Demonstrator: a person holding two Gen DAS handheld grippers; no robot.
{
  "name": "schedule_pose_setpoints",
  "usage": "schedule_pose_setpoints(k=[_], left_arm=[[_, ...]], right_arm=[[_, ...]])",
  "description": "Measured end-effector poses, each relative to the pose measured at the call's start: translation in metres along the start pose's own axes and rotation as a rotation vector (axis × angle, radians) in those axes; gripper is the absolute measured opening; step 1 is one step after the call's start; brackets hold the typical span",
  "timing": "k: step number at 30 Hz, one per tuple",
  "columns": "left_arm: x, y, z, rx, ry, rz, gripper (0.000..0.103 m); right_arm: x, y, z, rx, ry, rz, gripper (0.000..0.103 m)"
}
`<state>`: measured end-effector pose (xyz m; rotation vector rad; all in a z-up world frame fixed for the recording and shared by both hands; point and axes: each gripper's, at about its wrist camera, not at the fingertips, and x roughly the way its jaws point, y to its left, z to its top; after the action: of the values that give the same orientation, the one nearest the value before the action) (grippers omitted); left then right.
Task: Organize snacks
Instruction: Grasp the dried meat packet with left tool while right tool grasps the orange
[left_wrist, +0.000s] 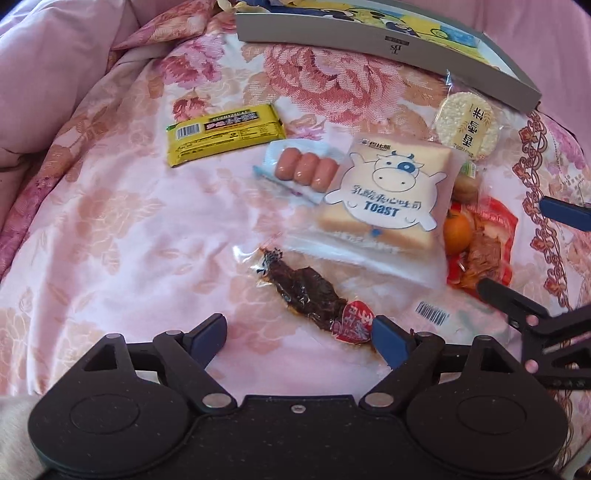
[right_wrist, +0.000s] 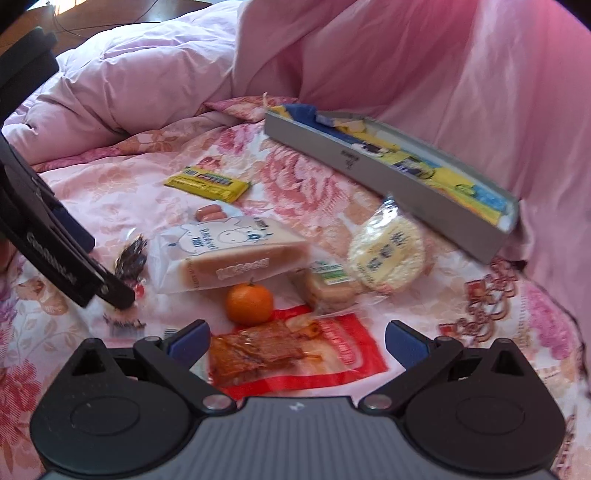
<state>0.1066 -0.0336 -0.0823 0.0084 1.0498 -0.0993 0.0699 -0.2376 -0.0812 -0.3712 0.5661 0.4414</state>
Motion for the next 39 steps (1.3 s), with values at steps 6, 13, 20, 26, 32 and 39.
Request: schedule_pose_setpoints(k=[6, 13, 20, 26, 32, 39], left_arm=[[-0.005, 0.008, -0.002, -0.011, -0.011, -0.019, 0.086], [0.001, 0.004, 0.003, -0.096, -0.011, -0.071, 0.087], [0.009, -0.002, 0.010, -0.089, 0.004, 0.008, 0.084], [-0.001, 0.013, 0.006, -0.071, 0.009, -0.001, 0.077], [-0.014, 0.031, 0.000, -0.084, -0.004, 0.032, 0.073], [-0.010, 0.018, 0.005, -0.115, -0.002, 0.009, 0.078]], right_arm=[[0.019, 0.006, 0.002, -0.001, -0.004, 0.076, 0.100], [0.040, 0.006, 0.010, -0.016, -0.012, 0.100, 0.086], [0.043, 0.002, 0.010, -0.005, -0.030, 0.109, 0.064], [0.039, 0.007, 0.013, -0.024, -0.015, 0.136, 0.045], [0.037, 0.010, 0.014, -0.023, 0.019, 0.134, 0.039], [0.034, 0.010, 0.016, -0.005, 0.029, 0.153, 0.039]])
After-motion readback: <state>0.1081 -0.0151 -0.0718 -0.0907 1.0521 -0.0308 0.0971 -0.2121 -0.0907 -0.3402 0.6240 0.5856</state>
